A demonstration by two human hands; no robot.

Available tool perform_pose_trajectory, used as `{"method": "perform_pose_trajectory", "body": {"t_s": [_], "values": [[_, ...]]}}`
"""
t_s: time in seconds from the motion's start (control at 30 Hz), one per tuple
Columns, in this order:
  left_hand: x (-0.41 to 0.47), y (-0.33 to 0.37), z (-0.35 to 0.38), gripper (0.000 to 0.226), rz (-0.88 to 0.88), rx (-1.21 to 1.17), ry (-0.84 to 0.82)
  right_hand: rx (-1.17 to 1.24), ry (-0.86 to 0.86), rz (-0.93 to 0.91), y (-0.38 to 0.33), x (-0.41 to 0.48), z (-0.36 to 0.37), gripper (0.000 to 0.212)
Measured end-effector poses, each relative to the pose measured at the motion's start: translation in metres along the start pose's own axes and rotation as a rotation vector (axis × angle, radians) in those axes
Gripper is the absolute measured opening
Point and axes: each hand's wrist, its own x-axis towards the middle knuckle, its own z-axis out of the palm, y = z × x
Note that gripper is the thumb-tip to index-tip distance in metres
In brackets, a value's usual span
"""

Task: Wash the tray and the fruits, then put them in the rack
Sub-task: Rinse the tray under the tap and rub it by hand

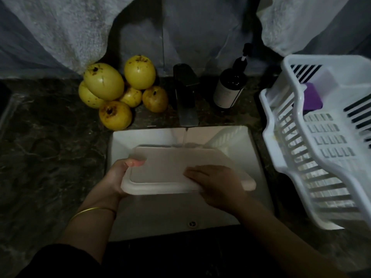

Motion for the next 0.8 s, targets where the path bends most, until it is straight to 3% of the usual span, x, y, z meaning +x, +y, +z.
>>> {"method": "perform_pose_trajectory", "body": {"t_s": [0.1, 0.17, 0.33, 0.43, 0.67, 0.8], "values": [[0.007, 0.004, -0.004, 0.034, -0.08, -0.15, 0.063, -0.077, 0.194, 0.091, 0.003, 0.016, -0.013, 0.02], [0.015, 0.006, -0.008, 0.052, -0.088, -0.141, 0.048, -0.069, 0.255, 0.142, 0.009, 0.025, -0.016, 0.005], [0.024, 0.003, -0.012, 0.047, -0.069, 0.049, 0.133, -0.08, 0.242, 0.205, 0.021, 0.04, -0.017, 0.034], [0.033, 0.002, -0.018, 0.063, -0.127, 0.258, 0.161, -0.095, 0.252, 0.228, 0.025, 0.05, -0.017, 0.035], [0.036, 0.008, -0.009, 0.072, -0.133, 0.291, 0.147, -0.027, 0.209, 0.33, 0.035, 0.079, -0.012, 0.042], [0.041, 0.011, -0.006, 0.076, -0.163, 0.271, 0.137, -0.013, 0.11, 0.499, 0.04, 0.098, -0.019, 0.045]]}}
